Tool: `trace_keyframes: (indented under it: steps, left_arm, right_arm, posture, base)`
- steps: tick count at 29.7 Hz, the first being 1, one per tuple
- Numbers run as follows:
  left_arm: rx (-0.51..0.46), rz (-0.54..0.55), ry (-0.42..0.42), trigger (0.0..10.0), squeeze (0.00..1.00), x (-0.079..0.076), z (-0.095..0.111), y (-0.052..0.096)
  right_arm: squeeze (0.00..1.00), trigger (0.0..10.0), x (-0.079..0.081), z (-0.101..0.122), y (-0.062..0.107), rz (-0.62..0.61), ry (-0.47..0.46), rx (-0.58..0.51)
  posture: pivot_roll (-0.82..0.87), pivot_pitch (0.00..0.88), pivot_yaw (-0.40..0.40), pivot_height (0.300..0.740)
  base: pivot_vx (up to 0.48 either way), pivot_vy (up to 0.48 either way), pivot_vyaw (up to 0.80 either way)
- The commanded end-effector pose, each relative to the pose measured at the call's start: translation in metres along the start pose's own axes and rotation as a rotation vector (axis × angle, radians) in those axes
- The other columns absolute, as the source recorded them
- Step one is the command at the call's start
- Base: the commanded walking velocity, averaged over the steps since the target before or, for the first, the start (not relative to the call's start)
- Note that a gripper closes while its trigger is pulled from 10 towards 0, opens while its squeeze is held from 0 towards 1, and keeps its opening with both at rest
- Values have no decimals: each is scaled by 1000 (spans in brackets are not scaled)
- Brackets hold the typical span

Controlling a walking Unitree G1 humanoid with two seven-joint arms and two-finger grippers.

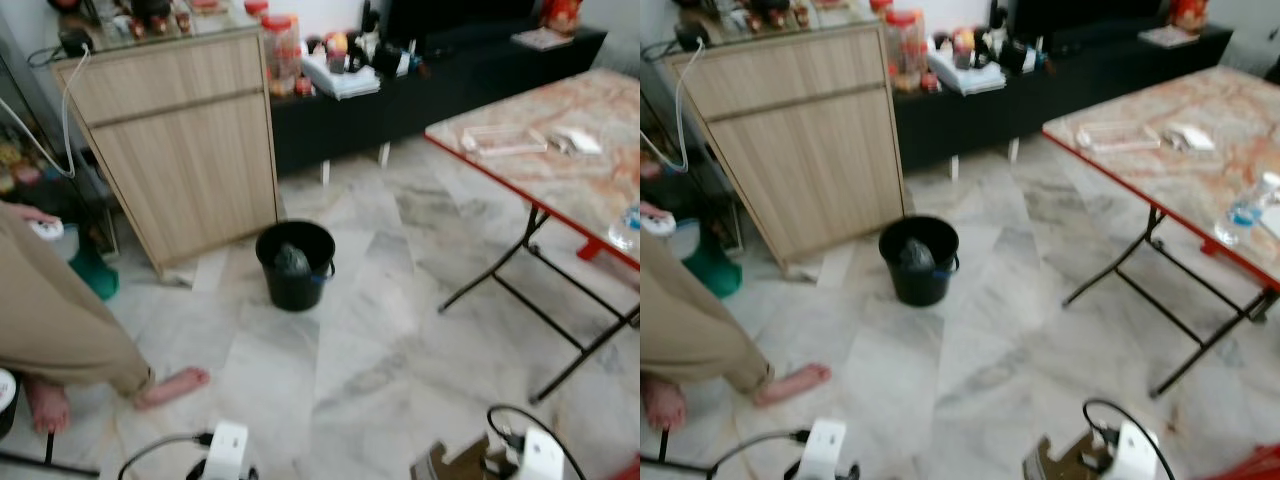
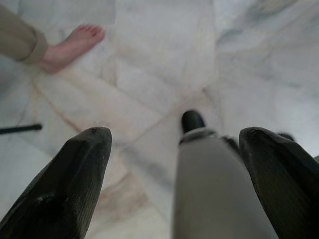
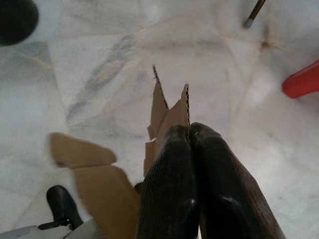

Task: Picking trash to rubbish bin

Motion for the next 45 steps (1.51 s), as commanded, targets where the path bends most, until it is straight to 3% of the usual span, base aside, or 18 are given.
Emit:
trace_keyframes:
  steps: [1,45]
  left_arm:
    - [21,5,-18,10000,0,3,-4,0]
    - [17,27,5,10000,0,6,0,-1]
  right_arm:
    - [0,10000,-2,2,0,-4,-2,-4]
    - [0,10000,-7,15,-3,-48,-21,-27]
  posture:
    - [-104,55,-64,740]
    - [-82,65,-83,740]
  base:
    - [247,0,0]
    - [299,0,0]
Point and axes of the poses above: a point about 5 cm out from each wrist's last joint towards the gripper, its own y axis pointing back from the gripper into the wrist, its own z axis along the axis of the wrist's last joint, x = y × z, the point moved 2 cm from there along -y, pointing out of the wrist towards the gripper, and after that the axes turned 14 degrees about y, right-handed, at the moved point
